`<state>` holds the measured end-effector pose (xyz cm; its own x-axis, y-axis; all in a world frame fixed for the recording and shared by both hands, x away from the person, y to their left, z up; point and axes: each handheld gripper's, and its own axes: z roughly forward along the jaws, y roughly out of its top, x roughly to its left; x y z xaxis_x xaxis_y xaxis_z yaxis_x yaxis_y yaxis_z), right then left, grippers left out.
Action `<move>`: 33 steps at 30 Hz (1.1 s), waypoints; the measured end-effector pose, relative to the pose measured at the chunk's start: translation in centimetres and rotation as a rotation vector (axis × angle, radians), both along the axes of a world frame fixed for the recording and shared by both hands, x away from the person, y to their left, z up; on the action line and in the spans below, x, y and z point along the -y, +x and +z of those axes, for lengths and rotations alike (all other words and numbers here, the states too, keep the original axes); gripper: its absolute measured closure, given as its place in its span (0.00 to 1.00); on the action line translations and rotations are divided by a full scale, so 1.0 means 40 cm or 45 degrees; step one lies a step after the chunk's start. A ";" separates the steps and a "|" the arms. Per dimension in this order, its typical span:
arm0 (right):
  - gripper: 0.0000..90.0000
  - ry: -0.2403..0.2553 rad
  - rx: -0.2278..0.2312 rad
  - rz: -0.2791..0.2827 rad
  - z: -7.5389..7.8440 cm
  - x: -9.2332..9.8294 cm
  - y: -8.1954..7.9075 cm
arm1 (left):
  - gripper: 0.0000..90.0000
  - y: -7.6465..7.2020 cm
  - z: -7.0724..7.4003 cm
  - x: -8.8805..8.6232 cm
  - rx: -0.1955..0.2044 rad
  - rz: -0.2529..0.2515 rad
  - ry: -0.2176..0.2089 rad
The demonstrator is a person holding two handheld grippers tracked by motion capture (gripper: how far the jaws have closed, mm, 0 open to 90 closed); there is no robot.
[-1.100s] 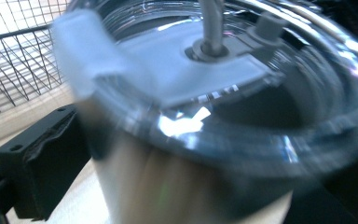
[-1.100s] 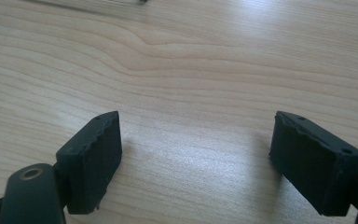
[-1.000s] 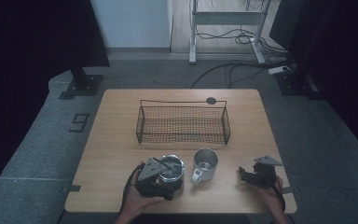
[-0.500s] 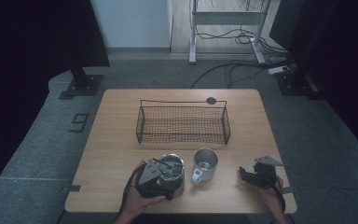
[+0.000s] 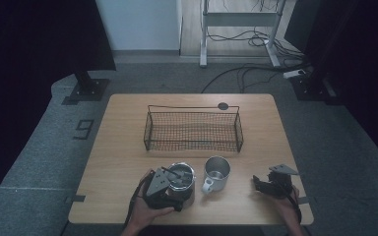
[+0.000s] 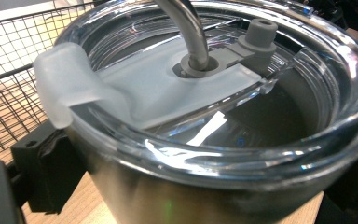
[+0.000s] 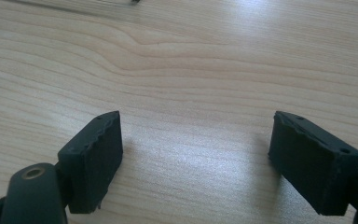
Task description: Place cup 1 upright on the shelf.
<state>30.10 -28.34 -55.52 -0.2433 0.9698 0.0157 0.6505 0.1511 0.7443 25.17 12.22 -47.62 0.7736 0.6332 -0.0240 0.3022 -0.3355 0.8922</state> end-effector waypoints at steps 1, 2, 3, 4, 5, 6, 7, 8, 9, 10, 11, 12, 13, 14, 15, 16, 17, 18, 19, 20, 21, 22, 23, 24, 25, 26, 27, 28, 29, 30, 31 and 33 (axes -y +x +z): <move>0.19 0.000 0.000 0.000 0.000 0.000 0.000 | 0.05 0.000 0.000 0.000 0.000 0.000 0.000; 0.19 0.000 0.000 0.000 0.000 0.000 0.000 | 0.05 0.001 0.000 -0.001 -0.003 0.002 -0.005; 0.19 0.000 0.000 0.000 0.000 0.000 0.000 | 0.05 0.002 0.001 -0.002 -0.007 0.001 -0.007; 0.19 0.000 0.000 0.000 0.000 0.001 0.000 | 0.05 0.003 0.002 -0.003 -0.012 0.000 -0.013; 0.19 0.001 0.000 0.000 0.000 0.001 0.000 | 0.05 0.004 0.002 -0.004 -0.018 -0.003 -0.020; 0.19 0.001 0.000 -0.001 0.000 0.001 0.000 | 0.05 0.005 0.002 -0.005 -0.022 -0.004 -0.024; 0.19 0.002 0.001 0.000 0.000 0.001 0.000 | 0.05 0.005 0.003 -0.006 -0.024 -0.004 -0.024; 0.19 0.001 0.000 0.000 0.000 0.001 0.000 | 0.05 0.005 0.004 -0.006 -0.021 -0.001 -0.020; 0.19 0.002 0.001 0.000 0.000 0.001 0.000 | 0.05 0.005 0.005 -0.005 -0.017 0.001 -0.016; 0.19 0.003 0.001 -0.001 0.000 0.001 0.000 | 0.05 0.005 0.007 -0.005 -0.016 0.004 -0.015; 0.19 0.004 0.001 -0.002 0.000 0.001 0.000 | 0.05 0.006 0.009 -0.005 -0.017 0.005 -0.017; 0.19 0.003 0.001 -0.002 0.000 0.001 0.000 | 0.05 0.006 0.011 -0.006 -0.015 0.005 -0.021; 0.19 0.004 0.001 -0.002 0.000 0.001 0.000 | 0.05 0.007 0.014 -0.006 -0.015 0.004 -0.023; 0.19 0.004 0.001 -0.002 0.000 0.001 0.000 | 0.05 0.007 0.016 -0.007 -0.013 0.004 -0.024; 0.19 0.004 0.001 -0.002 0.000 0.001 0.000 | 0.05 0.008 0.019 -0.007 -0.012 0.006 -0.026; 0.19 0.003 0.001 -0.003 0.000 0.001 0.000 | 0.05 0.009 0.022 -0.008 -0.010 0.007 -0.025; 0.20 0.002 0.000 -0.003 0.000 0.001 0.000 | 0.05 0.011 0.025 -0.008 -0.006 0.011 -0.025; 0.20 0.002 0.000 -0.003 0.000 0.001 0.000 | 0.05 0.012 0.029 -0.009 -0.002 0.012 -0.024; 0.20 0.002 0.000 -0.003 0.000 0.001 0.000 | 0.05 0.014 0.032 -0.010 0.000 0.015 -0.027; 0.20 0.003 0.000 -0.003 0.000 0.001 0.000 | 0.05 0.015 0.037 -0.011 0.003 0.017 -0.031; 0.20 0.003 0.000 -0.003 0.000 0.001 -0.001 | 0.05 0.016 0.041 -0.013 0.007 0.017 -0.035; 0.20 0.004 0.001 -0.003 0.000 0.002 -0.001 | 0.05 0.017 0.046 -0.014 0.010 0.018 -0.040; 0.20 0.003 0.000 -0.005 0.000 0.002 -0.001 | 0.05 0.018 0.049 -0.015 0.011 0.018 -0.042; 0.20 0.004 0.000 -0.005 0.000 0.002 -0.001 | 0.05 0.019 0.054 -0.016 0.012 0.016 -0.043; 0.20 0.003 0.001 -0.004 0.000 0.003 -0.001 | 0.05 0.021 0.059 -0.017 0.017 0.018 -0.043; 0.20 0.004 0.002 -0.003 0.000 0.003 -0.001 | 0.05 0.022 0.064 -0.018 0.021 0.018 -0.040; 0.20 0.003 0.001 -0.004 0.000 0.003 -0.001 | 0.05 0.023 0.067 -0.019 0.023 0.018 -0.037; 0.20 0.002 0.001 -0.004 0.000 0.003 -0.001 | 0.05 0.025 0.071 -0.019 0.025 0.020 -0.036; 0.20 0.003 0.001 -0.004 0.000 0.003 -0.001 | 0.05 0.027 0.073 -0.020 0.025 0.021 -0.035; 0.20 0.004 0.002 -0.004 0.000 0.003 -0.001 | 0.05 0.028 0.076 -0.021 0.025 0.022 -0.037; 0.20 0.004 0.002 -0.004 0.000 0.003 -0.001 | 0.05 0.030 0.078 -0.023 0.025 0.022 -0.037; 0.20 0.002 0.001 -0.005 0.000 0.003 -0.001 | 0.05 0.032 0.082 -0.026 0.027 0.025 -0.041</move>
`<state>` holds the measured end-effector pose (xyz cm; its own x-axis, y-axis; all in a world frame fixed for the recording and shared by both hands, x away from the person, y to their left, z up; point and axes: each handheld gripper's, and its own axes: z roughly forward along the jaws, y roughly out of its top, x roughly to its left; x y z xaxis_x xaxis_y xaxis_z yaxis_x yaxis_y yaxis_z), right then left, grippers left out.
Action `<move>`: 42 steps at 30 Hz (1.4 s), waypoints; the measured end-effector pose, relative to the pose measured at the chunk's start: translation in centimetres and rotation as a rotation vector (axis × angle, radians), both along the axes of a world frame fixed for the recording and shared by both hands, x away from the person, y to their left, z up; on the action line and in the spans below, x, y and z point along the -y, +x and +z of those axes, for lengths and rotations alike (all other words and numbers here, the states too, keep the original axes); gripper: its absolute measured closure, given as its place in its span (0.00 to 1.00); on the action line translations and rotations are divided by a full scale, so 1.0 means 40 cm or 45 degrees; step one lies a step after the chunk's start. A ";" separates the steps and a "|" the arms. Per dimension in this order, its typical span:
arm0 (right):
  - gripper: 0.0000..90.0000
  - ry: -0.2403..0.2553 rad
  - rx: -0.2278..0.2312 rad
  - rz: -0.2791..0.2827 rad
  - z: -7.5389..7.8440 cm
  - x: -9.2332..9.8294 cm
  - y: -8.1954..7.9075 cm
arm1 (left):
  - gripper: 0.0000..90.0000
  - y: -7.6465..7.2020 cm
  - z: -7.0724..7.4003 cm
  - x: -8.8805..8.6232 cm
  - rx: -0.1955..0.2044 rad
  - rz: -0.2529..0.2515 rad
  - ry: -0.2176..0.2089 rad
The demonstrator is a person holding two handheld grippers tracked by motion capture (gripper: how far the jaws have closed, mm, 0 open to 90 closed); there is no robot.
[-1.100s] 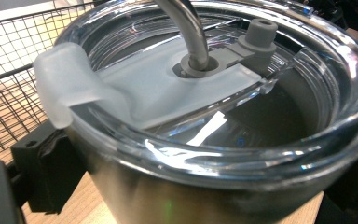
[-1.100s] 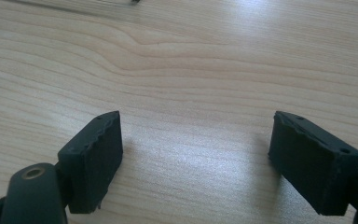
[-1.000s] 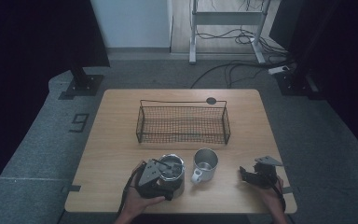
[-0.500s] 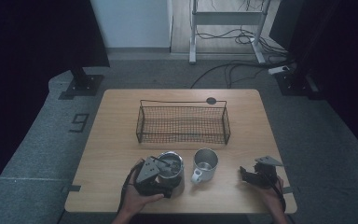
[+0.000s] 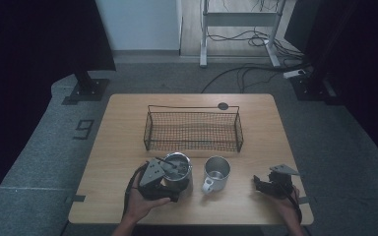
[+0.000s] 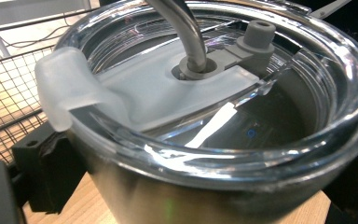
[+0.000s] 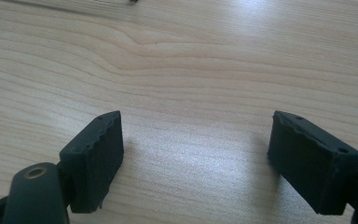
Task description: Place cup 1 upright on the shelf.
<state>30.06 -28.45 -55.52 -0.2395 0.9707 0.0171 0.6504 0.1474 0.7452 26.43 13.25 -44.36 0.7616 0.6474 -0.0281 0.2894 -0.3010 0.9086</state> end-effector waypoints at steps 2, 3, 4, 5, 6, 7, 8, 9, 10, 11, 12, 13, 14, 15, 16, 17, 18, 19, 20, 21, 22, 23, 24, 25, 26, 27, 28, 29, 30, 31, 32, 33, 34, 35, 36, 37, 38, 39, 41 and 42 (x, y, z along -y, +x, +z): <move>0.20 0.000 0.000 -0.003 0.000 0.000 0.000 | 0.05 0.002 0.004 -0.003 0.004 0.002 0.000; 0.20 0.002 0.001 -0.003 0.000 0.000 0.000 | 0.05 0.003 0.006 -0.005 0.004 0.004 -0.001; 0.20 0.002 0.001 -0.003 0.000 0.000 0.000 | 0.05 0.003 0.006 -0.005 0.004 0.004 -0.001; 0.20 0.002 0.001 -0.003 0.000 0.000 0.000 | 0.05 0.006 0.010 -0.008 0.005 0.007 -0.001; 0.20 0.002 0.001 -0.003 0.000 0.000 0.000 | 0.05 0.007 0.012 -0.010 0.005 0.008 0.001; 0.20 0.001 0.001 -0.003 0.000 0.001 0.000 | 0.05 0.009 0.014 -0.011 0.006 0.009 0.001; 0.20 0.001 0.001 -0.003 0.000 0.001 0.000 | 0.05 0.011 0.015 -0.012 0.008 0.009 0.000; 0.20 0.002 0.001 -0.004 0.000 0.001 0.000 | 0.05 0.013 0.017 -0.012 0.007 0.009 0.002; 0.20 0.002 0.002 -0.004 0.000 0.001 0.000 | 0.05 0.015 0.018 -0.013 0.008 0.011 0.001; 0.20 0.001 0.002 -0.004 0.000 0.001 0.000 | 0.05 0.018 0.020 -0.014 0.008 0.012 0.001; 0.20 0.002 0.002 -0.005 0.000 0.001 0.000 | 0.05 0.020 0.021 -0.014 0.009 0.014 0.003; 0.20 0.001 0.002 -0.005 0.000 0.001 0.000 | 0.05 0.022 0.022 -0.015 0.010 0.015 0.003; 0.20 0.001 0.002 -0.005 0.000 0.001 0.000 | 0.05 0.024 0.023 -0.015 0.009 0.016 0.003; 0.20 0.002 0.002 -0.005 0.000 0.001 0.000 | 0.05 0.026 0.024 -0.016 0.010 0.017 0.004; 0.20 0.002 0.002 -0.006 0.000 0.001 0.000 | 0.05 0.028 0.025 -0.017 0.009 0.020 0.003; 0.20 0.001 0.002 -0.006 0.000 0.001 0.000 | 0.05 0.030 0.026 -0.018 0.009 0.020 0.003; 0.20 0.001 0.002 -0.006 0.000 0.001 0.000 | 0.05 0.032 0.027 -0.018 0.010 0.020 0.001; 0.20 0.002 0.002 -0.006 0.000 0.001 0.000 | 0.05 0.034 0.028 -0.019 0.011 0.021 0.003; 0.20 0.001 0.002 -0.006 0.000 0.001 0.000 | 0.05 0.036 0.028 -0.019 0.012 0.022 0.004; 0.20 0.000 0.001 -0.006 0.000 0.001 0.000 | 0.05 0.038 0.029 -0.020 0.012 0.023 0.005; 0.20 0.001 0.003 -0.006 0.000 0.001 0.000 | 0.05 0.041 0.030 -0.021 0.011 0.026 0.007; 0.20 0.001 0.003 -0.007 0.000 0.001 0.000 | 0.05 0.044 0.030 -0.021 0.012 0.028 0.007; 0.20 0.000 0.001 -0.008 0.000 0.001 0.000 | 0.05 0.046 0.032 -0.022 0.012 0.030 0.009; 0.20 -0.001 0.001 -0.009 0.000 0.001 0.000 | 0.05 0.048 0.033 -0.022 0.012 0.031 0.009; 0.20 -0.001 0.001 -0.009 0.000 0.001 0.000 | 0.05 0.048 0.033 -0.022 0.012 0.031 0.009; 0.20 -0.001 0.002 -0.009 0.000 0.001 0.000 | 0.05 0.051 0.035 -0.022 0.014 0.032 0.010; 0.20 0.001 0.002 -0.009 0.000 0.001 0.000 | 0.05 0.054 0.036 -0.022 0.015 0.033 0.010; 0.20 -0.001 0.002 -0.009 0.000 0.002 0.000 | 0.05 0.055 0.037 -0.022 0.015 0.033 0.009; 0.20 -0.001 0.001 -0.009 0.000 0.001 0.000 | 0.05 0.057 0.038 -0.022 0.015 0.034 0.008; 0.20 -0.001 0.002 -0.009 0.000 0.001 0.000 | 0.05 0.058 0.039 -0.023 0.016 0.035 0.009; 0.20 -0.001 0.002 -0.010 0.000 0.001 0.000 | 0.05 0.060 0.040 -0.023 0.019 0.038 0.009; 0.20 -0.001 0.002 -0.010 0.000 0.001 0.000 | 0.05 0.062 0.042 -0.025 0.020 0.040 0.008; 0.20 -0.001 0.002 -0.011 0.000 0.001 0.000 | 0.05 0.064 0.043 -0.026 0.022 0.044 0.006; 0.20 0.001 0.003 -0.012 0.000 0.002 0.000 | 0.05 0.066 0.045 -0.027 0.023 0.045 0.005; 0.20 0.001 0.003 -0.012 0.000 0.002 0.000 | 0.05 0.068 0.047 -0.029 0.025 0.047 0.002; 0.20 0.001 0.003 -0.012 0.000 0.002 0.000 | 0.05 0.071 0.049 -0.030 0.026 0.050 0.004; 0.20 0.001 0.003 -0.013 0.000 0.002 0.000 | 0.05 0.073 0.051 -0.031 0.027 0.055 0.002; 0.20 0.001 0.003 -0.013 0.000 0.002 0.000 | 0.05 0.075 0.052 -0.032 0.029 0.059 0.002; 0.20 0.002 0.003 -0.014 0.000 0.002 0.000 | 0.05 0.081 0.056 -0.035 0.033 0.067 0.001; 0.20 0.002 0.003 -0.015 0.000 0.002 0.000 | 0.05 0.085 0.059 -0.037 0.036 0.071 0.000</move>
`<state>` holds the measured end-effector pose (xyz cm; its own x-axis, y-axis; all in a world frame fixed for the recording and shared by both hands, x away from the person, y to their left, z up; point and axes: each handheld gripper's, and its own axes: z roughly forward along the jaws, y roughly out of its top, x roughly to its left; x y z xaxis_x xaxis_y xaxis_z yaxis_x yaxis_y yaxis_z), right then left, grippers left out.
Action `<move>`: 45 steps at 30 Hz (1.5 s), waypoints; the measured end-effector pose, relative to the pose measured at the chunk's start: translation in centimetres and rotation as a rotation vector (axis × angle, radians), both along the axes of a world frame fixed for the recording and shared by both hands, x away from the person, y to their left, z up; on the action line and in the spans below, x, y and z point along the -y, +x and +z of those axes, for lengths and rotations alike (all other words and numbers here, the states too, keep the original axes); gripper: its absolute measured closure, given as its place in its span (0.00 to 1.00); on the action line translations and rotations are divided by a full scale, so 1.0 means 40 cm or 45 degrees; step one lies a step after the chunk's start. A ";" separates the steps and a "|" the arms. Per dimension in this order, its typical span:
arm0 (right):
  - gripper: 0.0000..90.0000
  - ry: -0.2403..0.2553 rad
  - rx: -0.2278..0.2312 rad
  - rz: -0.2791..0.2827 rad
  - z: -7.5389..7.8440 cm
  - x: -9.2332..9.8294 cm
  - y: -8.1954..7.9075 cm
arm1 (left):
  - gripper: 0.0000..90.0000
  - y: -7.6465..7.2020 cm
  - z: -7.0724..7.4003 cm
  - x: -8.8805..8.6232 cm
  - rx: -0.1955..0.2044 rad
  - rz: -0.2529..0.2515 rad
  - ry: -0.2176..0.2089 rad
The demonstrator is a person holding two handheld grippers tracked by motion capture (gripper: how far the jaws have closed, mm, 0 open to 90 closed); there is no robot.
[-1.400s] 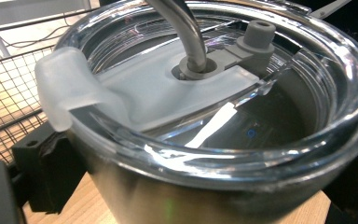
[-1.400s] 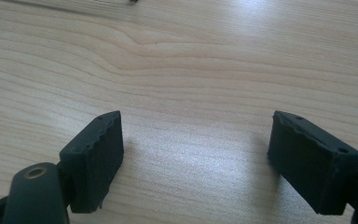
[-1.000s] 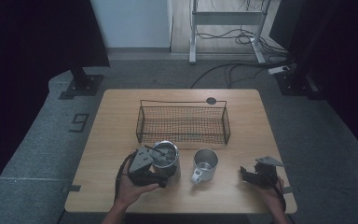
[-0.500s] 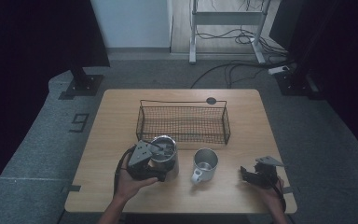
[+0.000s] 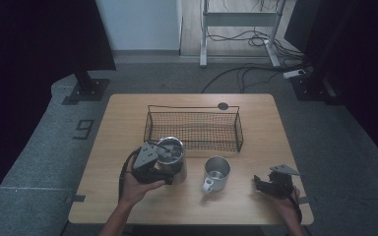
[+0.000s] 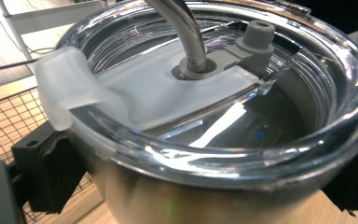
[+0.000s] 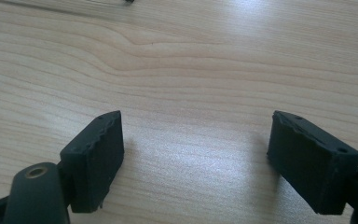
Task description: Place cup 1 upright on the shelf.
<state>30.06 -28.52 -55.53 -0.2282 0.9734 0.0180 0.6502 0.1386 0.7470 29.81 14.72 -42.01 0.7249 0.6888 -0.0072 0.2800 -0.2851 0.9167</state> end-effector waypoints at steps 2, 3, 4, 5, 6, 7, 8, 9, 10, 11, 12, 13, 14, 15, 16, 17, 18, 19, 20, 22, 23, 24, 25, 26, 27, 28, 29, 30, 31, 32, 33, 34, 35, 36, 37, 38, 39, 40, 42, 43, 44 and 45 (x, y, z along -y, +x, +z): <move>0.20 0.001 0.000 0.000 0.000 0.000 0.000 | 0.05 0.003 0.002 -0.002 0.001 0.002 -0.001; 0.20 0.001 0.000 0.000 0.000 0.000 0.000 | 0.05 0.007 0.006 -0.005 0.005 0.006 -0.005; 0.20 0.001 0.000 0.000 0.000 0.000 0.000 | 0.05 0.007 0.006 -0.005 0.005 0.006 -0.005; 0.20 0.001 0.000 0.000 0.000 0.000 0.000 | 0.05 0.011 0.010 -0.009 0.009 0.009 -0.010; 0.20 0.001 0.000 0.000 0.000 0.000 0.000 | 0.05 0.013 0.012 -0.011 0.010 0.010 -0.013; 0.20 0.001 0.000 -0.001 0.000 0.000 0.000 | 0.05 0.015 0.014 -0.012 0.013 0.012 -0.015; 0.20 0.001 0.000 -0.002 0.000 0.000 0.000 | 0.05 0.016 0.016 -0.013 0.014 0.011 -0.015; 0.20 0.000 0.000 -0.002 0.000 0.000 0.000 | 0.05 0.019 0.018 -0.015 0.017 0.012 -0.017; 0.20 0.000 0.000 -0.004 0.000 0.000 0.000 | 0.05 0.021 0.020 -0.017 0.018 0.012 -0.018; 0.20 0.001 0.000 -0.006 0.000 0.000 0.000 | 0.05 0.024 0.022 -0.018 0.020 0.010 -0.018; 0.20 0.001 0.000 -0.009 0.000 0.000 0.000 | 0.05 0.026 0.023 -0.019 0.021 0.010 -0.018; 0.20 0.002 -0.001 -0.013 0.000 0.000 0.000 | 0.05 0.030 0.024 -0.019 0.021 0.008 -0.020; 0.20 0.002 -0.001 -0.013 0.000 0.000 0.000 | 0.05 0.030 0.024 -0.019 0.021 0.008 -0.020; 0.20 0.001 -0.001 -0.018 0.000 0.001 0.000 | 0.05 0.037 0.027 -0.019 0.024 0.006 -0.019; 0.20 0.001 -0.001 -0.020 0.000 0.001 0.000 | 0.05 0.039 0.027 -0.019 0.024 0.006 -0.020; 0.20 0.000 -0.001 -0.022 0.000 0.001 0.000 | 0.05 0.043 0.028 -0.018 0.024 0.004 -0.019; 0.20 -0.001 0.000 -0.025 0.000 0.002 0.000 | 0.05 0.046 0.028 -0.018 0.024 -0.001 -0.018; 0.20 -0.002 0.000 -0.026 0.000 0.002 0.000 | 0.05 0.049 0.028 -0.017 0.022 -0.002 -0.018; 0.20 -0.001 0.000 -0.028 0.000 0.002 0.000 | 0.05 0.052 0.029 -0.017 0.022 -0.002 -0.016; 0.20 -0.002 0.000 -0.031 0.000 0.002 0.000 | 0.05 0.057 0.030 -0.017 0.023 -0.002 -0.012; 0.20 -0.002 0.000 -0.033 0.000 0.002 0.000 | 0.05 0.059 0.030 -0.018 0.022 -0.002 -0.015; 0.20 -0.002 0.000 -0.035 0.000 0.002 0.000 | 0.05 0.061 0.031 -0.019 0.023 -0.003 -0.017; 0.21 -0.004 0.000 -0.037 0.000 0.002 0.000 | 0.05 0.063 0.032 -0.020 0.023 -0.004 -0.020; 0.21 -0.004 0.000 -0.037 0.000 0.002 0.000 | 0.05 0.066 0.034 -0.021 0.023 -0.006 -0.023; 0.21 -0.003 0.000 -0.039 0.000 0.002 0.000 | 0.05 0.068 0.035 -0.020 0.023 -0.009 -0.024; 0.21 -0.003 0.000 -0.040 0.000 0.002 0.000 | 0.05 0.069 0.036 -0.020 0.025 -0.010 -0.024; 0.21 -0.003 0.000 -0.040 0.000 0.002 0.000 | 0.05 0.072 0.038 -0.019 0.028 -0.012 -0.023; 0.21 -0.004 0.000 -0.040 0.000 0.002 0.000 | 0.05 0.074 0.038 -0.019 0.028 -0.013 -0.022; 0.21 -0.004 0.001 -0.040 0.000 0.002 0.000 | 0.05 0.074 0.038 -0.019 0.028 -0.013 -0.022; 0.21 -0.004 0.001 -0.040 0.000 0.002 0.000 | 0.05 0.077 0.039 -0.018 0.027 -0.014 -0.022; 0.21 -0.004 0.001 -0.040 0.000 0.002 0.000 | 0.05 0.081 0.042 -0.017 0.028 -0.011 -0.015; 0.21 -0.004 0.001 -0.040 0.000 0.002 0.000 | 0.05 0.082 0.043 -0.016 0.029 -0.010 -0.013; 0.21 -0.003 0.000 -0.041 0.000 0.002 0.000 | 0.05 0.083 0.046 -0.016 0.031 -0.011 -0.011; 0.21 -0.003 0.000 -0.041 0.000 0.002 0.000 | 0.05 0.085 0.048 -0.016 0.034 -0.012 -0.008; 0.21 -0.004 0.000 -0.041 0.000 0.002 0.000 | 0.05 0.086 0.051 -0.017 0.036 -0.012 -0.009; 0.21 -0.004 0.001 -0.040 0.000 0.002 0.000 | 0.05 0.087 0.054 -0.017 0.038 -0.010 -0.009; 0.21 -0.003 0.001 -0.040 0.000 0.002 0.000 | 0.05 0.088 0.057 -0.017 0.041 -0.007 -0.010; 0.21 -0.003 0.001 -0.040 0.000 0.002 0.000 | 0.05 0.089 0.060 -0.019 0.046 -0.004 -0.011; 0.21 -0.003 0.001 -0.040 0.000 0.002 0.000 | 0.05 0.091 0.066 -0.023 0.049 -0.001 -0.017; 0.21 -0.003 0.001 -0.040 0.000 0.002 0.000 | 0.05 0.092 0.068 -0.024 0.051 0.001 -0.018; 0.21 -0.003 0.001 -0.040 0.000 0.002 0.000 | 0.05 0.093 0.071 -0.027 0.051 0.003 -0.021; 0.21 -0.004 0.001 -0.041 0.000 0.002 0.000 | 0.05 0.094 0.072 -0.028 0.053 0.005 -0.022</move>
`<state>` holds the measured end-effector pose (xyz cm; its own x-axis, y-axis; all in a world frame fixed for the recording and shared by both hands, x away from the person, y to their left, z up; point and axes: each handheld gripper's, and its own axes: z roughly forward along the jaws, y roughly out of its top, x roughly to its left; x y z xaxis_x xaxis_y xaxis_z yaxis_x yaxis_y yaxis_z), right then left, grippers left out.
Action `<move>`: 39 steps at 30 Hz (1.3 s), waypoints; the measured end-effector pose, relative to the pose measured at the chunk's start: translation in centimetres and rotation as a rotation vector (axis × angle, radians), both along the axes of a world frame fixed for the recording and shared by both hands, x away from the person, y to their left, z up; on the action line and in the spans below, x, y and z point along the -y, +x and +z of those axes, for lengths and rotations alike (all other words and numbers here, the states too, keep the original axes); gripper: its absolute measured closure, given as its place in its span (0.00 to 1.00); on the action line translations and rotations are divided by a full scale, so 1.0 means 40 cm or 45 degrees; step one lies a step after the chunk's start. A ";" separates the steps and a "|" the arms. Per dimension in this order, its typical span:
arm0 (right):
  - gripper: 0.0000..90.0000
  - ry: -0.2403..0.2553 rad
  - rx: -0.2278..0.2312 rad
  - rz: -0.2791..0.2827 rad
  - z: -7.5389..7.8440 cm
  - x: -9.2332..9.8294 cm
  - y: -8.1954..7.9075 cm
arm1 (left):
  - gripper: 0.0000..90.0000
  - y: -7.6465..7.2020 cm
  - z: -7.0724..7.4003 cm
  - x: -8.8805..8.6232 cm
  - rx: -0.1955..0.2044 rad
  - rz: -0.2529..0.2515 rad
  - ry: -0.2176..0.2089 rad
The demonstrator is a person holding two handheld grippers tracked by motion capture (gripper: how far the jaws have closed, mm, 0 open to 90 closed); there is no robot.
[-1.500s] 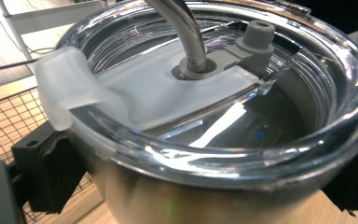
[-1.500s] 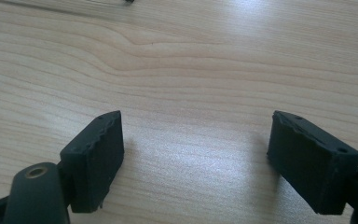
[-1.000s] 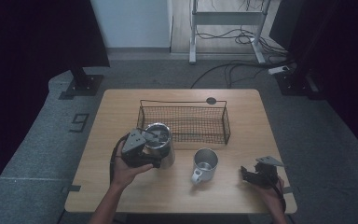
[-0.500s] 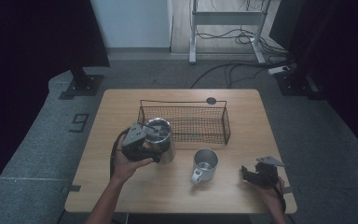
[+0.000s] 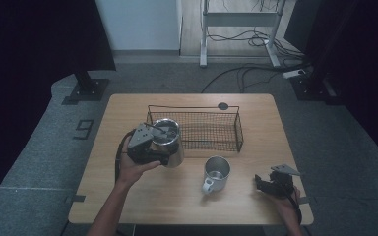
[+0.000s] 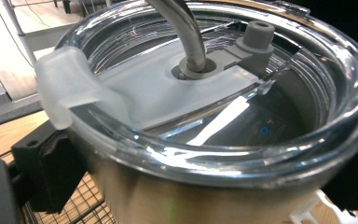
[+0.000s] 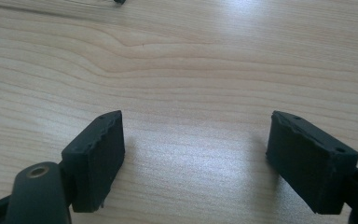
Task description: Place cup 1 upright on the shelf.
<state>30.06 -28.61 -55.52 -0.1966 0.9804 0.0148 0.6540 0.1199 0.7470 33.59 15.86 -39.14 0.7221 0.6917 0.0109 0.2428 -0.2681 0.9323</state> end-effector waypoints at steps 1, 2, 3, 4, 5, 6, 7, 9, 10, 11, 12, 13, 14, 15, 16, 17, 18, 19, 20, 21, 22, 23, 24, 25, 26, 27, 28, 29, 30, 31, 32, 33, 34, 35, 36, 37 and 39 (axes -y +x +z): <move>0.21 0.000 0.000 -0.002 0.000 0.000 0.000 | 0.05 0.001 0.001 -0.002 -0.002 0.001 0.000; 0.21 0.000 0.000 -0.004 0.000 0.000 0.000 | 0.05 0.002 0.002 -0.003 -0.002 0.004 -0.002; 0.21 0.000 0.001 -0.004 0.000 0.000 0.000 | 0.05 0.003 0.003 -0.005 -0.002 0.006 -0.003; 0.21 0.000 0.001 -0.004 0.000 0.000 0.000 | 0.05 0.004 0.004 -0.006 -0.002 0.007 -0.004; 0.21 0.001 0.003 -0.004 0.000 0.000 0.000 | 0.05 0.005 0.005 -0.007 -0.002 0.008 -0.005; 0.21 0.000 0.001 -0.005 0.000 0.000 0.000 | 0.05 0.007 0.006 -0.008 -0.002 0.010 -0.005; 0.21 0.000 0.001 -0.005 0.000 0.000 0.000 | 0.05 0.009 0.008 -0.009 0.000 0.012 -0.004; 0.21 0.000 0.001 -0.005 0.000 0.000 0.000 | 0.05 0.011 0.009 -0.009 0.003 0.014 -0.002; 0.21 0.001 0.003 -0.005 0.000 0.000 0.000 | 0.05 0.016 0.012 -0.010 0.008 0.018 -0.003; 0.21 0.002 0.003 -0.006 0.000 0.000 0.000 | 0.05 0.018 0.013 -0.011 0.009 0.019 -0.006; 0.21 0.001 0.004 -0.005 0.000 0.001 0.000 | 0.05 0.022 0.015 -0.011 0.009 0.019 -0.011; 0.21 0.001 0.004 -0.005 0.000 0.001 0.000 | 0.05 0.022 0.015 -0.011 0.009 0.019 -0.011; 0.21 0.001 0.003 -0.006 0.000 0.000 0.000 | 0.05 0.028 0.017 -0.011 0.009 0.018 -0.009; 0.21 0.002 0.003 -0.006 0.000 0.000 0.000 | 0.05 0.031 0.019 -0.011 0.011 0.020 -0.004; 0.21 0.001 0.003 -0.006 0.000 0.000 0.000 | 0.05 0.034 0.020 -0.010 0.013 0.022 0.000; 0.21 0.002 0.002 -0.006 0.000 0.000 0.000 | 0.05 0.036 0.022 -0.010 0.013 0.024 0.002; 0.21 0.002 0.003 -0.006 0.000 0.001 0.000 | 0.05 0.040 0.024 -0.011 0.013 0.023 0.001; 0.21 0.002 0.002 -0.007 0.000 0.000 0.000 | 0.05 0.042 0.026 -0.012 0.013 0.024 -0.001; 0.21 0.002 0.002 -0.006 0.000 0.001 0.000 | 0.05 0.046 0.028 -0.012 0.012 0.024 -0.004; 0.21 0.001 0.002 -0.007 0.000 0.001 0.000 | 0.05 0.048 0.029 -0.012 0.011 0.026 -0.007; 0.21 0.002 0.001 -0.008 0.000 0.001 0.000 | 0.05 0.050 0.031 -0.012 0.014 0.028 -0.007; 0.21 0.002 0.001 -0.008 0.000 0.001 0.000 | 0.05 0.051 0.032 -0.012 0.016 0.031 -0.008; 0.21 0.001 0.000 -0.008 0.000 0.001 0.000 | 0.05 0.053 0.033 -0.012 0.017 0.034 -0.011; 0.21 0.002 -0.001 -0.008 0.000 0.001 0.000 | 0.05 0.055 0.034 -0.013 0.016 0.034 -0.014; 0.21 0.001 0.000 -0.009 0.000 0.001 0.000 | 0.05 0.055 0.034 -0.013 0.016 0.034 -0.014; 0.21 0.001 -0.001 -0.009 0.000 0.001 0.000 | 0.05 0.056 0.035 -0.015 0.016 0.035 -0.018; 0.21 0.001 -0.001 -0.009 0.000 0.001 0.000 | 0.05 0.058 0.035 -0.016 0.016 0.036 -0.018; 0.21 0.001 -0.001 -0.008 0.000 0.002 -0.001 | 0.05 0.060 0.035 -0.017 0.015 0.038 -0.018; 0.21 0.001 -0.001 -0.008 0.000 0.001 -0.001 | 0.05 0.062 0.035 -0.017 0.015 0.042 -0.019; 0.21 0.000 -0.001 -0.009 0.000 0.001 0.000 | 0.05 0.065 0.034 -0.017 0.013 0.046 -0.020; 0.21 0.000 -0.001 -0.010 0.000 0.002 -0.001 | 0.05 0.068 0.034 -0.017 0.013 0.050 -0.021; 0.21 0.000 -0.001 -0.011 0.000 0.002 -0.001 | 0.05 0.070 0.034 -0.017 0.012 0.052 -0.020; 0.21 0.000 -0.002 -0.012 0.000 0.002 -0.001 | 0.05 0.074 0.033 -0.016 0.012 0.053 -0.019; 0.21 0.000 -0.002 -0.013 0.000 0.002 -0.001 | 0.05 0.076 0.033 -0.016 0.012 0.053 -0.017; 0.21 0.000 -0.002 -0.013 0.000 0.002 -0.001 | 0.05 0.079 0.033 -0.015 0.011 0.054 -0.015; 0.21 0.001 -0.002 -0.014 0.000 0.002 -0.002 | 0.05 0.081 0.032 -0.014 0.010 0.057 -0.015; 0.21 0.000 -0.004 -0.015 0.001 0.002 -0.003 | 0.05 0.085 0.031 -0.014 0.003 0.060 -0.020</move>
